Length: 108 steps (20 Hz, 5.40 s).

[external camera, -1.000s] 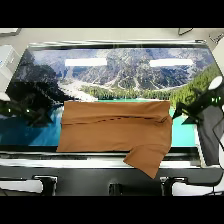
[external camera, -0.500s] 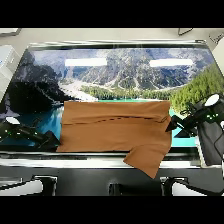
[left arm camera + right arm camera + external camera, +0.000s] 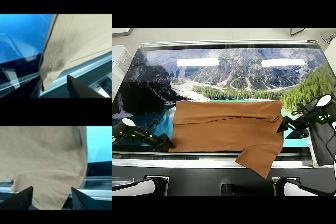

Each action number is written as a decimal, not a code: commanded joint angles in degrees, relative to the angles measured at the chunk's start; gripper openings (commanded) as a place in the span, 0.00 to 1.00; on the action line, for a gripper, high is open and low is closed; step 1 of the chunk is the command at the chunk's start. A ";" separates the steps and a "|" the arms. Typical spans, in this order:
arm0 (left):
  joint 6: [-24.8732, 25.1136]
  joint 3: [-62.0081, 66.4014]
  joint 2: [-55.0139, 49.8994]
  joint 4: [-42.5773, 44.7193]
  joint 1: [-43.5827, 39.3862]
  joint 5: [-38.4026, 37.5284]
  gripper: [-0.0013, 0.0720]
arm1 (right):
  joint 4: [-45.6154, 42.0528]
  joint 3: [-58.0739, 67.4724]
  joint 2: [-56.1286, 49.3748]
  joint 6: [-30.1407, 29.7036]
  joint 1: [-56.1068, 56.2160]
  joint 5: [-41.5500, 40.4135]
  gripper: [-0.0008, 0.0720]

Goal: Fold the clothes and pants, and hang the long-sleeved shirts on hangers.

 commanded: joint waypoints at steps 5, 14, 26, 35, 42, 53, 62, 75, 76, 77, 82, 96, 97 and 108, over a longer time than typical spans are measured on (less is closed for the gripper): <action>-1.16 -0.96 0.04 -0.81 -3.37 1.75 0.04 | -0.46 -0.55 0.04 -0.20 -0.04 1.09 0.79; -1.75 -1.49 1.75 -0.79 -0.98 2.71 0.05 | 0.31 -20.72 7.69 -2.38 -0.04 -8.57 0.79; -1.95 -1.49 4.22 -1.27 0.22 1.92 0.05 | 7.39 -28.74 7.72 -4.92 -0.04 -17.09 0.56; -4.59 9.42 4.04 -3.15 0.00 -0.70 0.04 | 7.78 -4.98 6.62 -5.64 0.28 -7.69 0.08; -9.42 32.30 -10.45 -7.52 -5.11 2.49 0.05 | 5.88 22.01 -13.14 -0.04 7.52 -13.00 0.08; -11.85 50.71 -30.62 -12.44 -8.72 0.81 0.44 | 13.86 31.80 -27.23 2.78 7.41 -16.13 0.08; -14.93 59.14 -25.57 -12.39 2.19 -13.62 0.93 | 3.56 30.32 -23.63 -0.74 -4.37 -0.07 0.98; -14.91 59.14 -15.98 -12.44 -2.62 -16.98 0.93 | 14.36 25.81 -31.45 -6.69 1.99 -8.87 0.96; -14.88 59.14 -15.76 -12.44 -3.43 -16.96 0.93 | 15.13 25.81 -31.32 -8.00 2.71 -8.90 0.88; -14.88 59.14 -15.63 -12.44 -4.17 -16.96 0.93 | 15.76 25.88 -31.19 -9.14 3.32 -8.28 0.63; -14.84 58.64 -15.56 -12.44 -10.58 -14.25 0.65 | 19.58 25.88 -25.03 -9.22 4.28 -5.75 0.08; -25.22 46.16 -29.94 -24.50 -55.63 31.30 0.05 | 21.55 25.88 7.10 4.35 17.16 -3.61 0.08; -26.73 46.18 -31.23 -27.67 -57.31 32.70 0.05 | 21.64 25.88 8.26 4.37 17.18 -3.48 0.08; -13.81 47.19 -31.15 -40.98 -57.57 41.48 0.04 | 18.60 25.86 4.15 4.70 20.44 -5.70 0.08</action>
